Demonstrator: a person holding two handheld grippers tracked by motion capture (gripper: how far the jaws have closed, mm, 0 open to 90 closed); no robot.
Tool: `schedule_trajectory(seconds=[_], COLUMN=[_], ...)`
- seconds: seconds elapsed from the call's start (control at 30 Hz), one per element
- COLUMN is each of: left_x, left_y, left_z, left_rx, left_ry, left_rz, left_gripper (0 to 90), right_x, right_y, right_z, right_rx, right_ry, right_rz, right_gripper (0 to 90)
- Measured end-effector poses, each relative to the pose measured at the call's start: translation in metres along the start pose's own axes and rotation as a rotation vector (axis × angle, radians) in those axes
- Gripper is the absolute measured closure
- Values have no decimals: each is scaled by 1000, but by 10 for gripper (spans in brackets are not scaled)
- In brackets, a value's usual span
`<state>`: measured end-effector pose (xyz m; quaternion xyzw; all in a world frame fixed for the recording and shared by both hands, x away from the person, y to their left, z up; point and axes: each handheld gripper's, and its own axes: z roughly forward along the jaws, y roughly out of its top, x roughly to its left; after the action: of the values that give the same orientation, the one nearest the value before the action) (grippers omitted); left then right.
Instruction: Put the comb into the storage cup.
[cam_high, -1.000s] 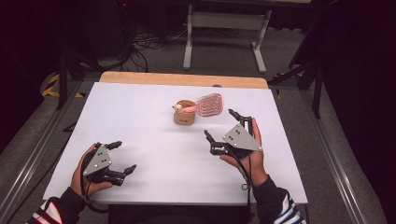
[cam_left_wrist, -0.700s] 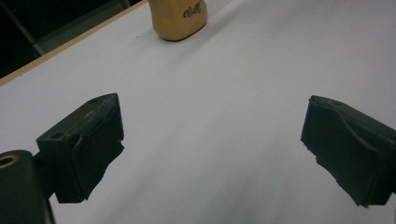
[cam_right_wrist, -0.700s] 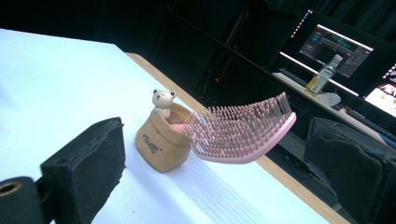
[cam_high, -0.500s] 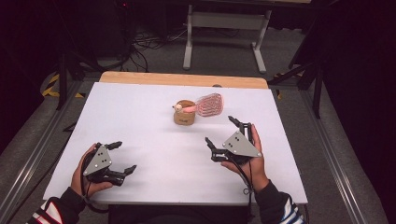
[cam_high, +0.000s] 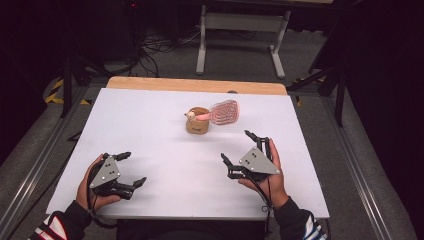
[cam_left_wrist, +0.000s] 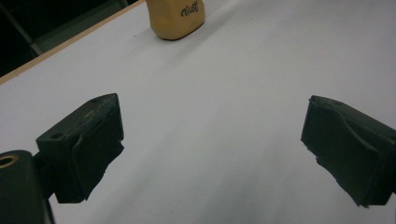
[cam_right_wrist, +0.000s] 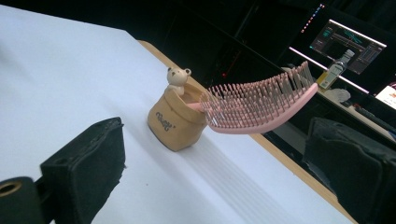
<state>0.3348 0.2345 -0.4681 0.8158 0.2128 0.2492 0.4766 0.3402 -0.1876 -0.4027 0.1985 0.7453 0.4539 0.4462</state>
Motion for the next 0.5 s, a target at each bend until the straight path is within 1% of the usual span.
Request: schedule_trajectory(seconds=[0.5], left_x=[0], left_y=[0], left_z=[0], left_rx=[3], left_ry=[0], left_rz=[2], left_gripper=[68], right_x=[0], right_y=[-19], right_z=[-7], right_rx=[25], right_ry=[4], right_rz=[17], right_gripper=[56])
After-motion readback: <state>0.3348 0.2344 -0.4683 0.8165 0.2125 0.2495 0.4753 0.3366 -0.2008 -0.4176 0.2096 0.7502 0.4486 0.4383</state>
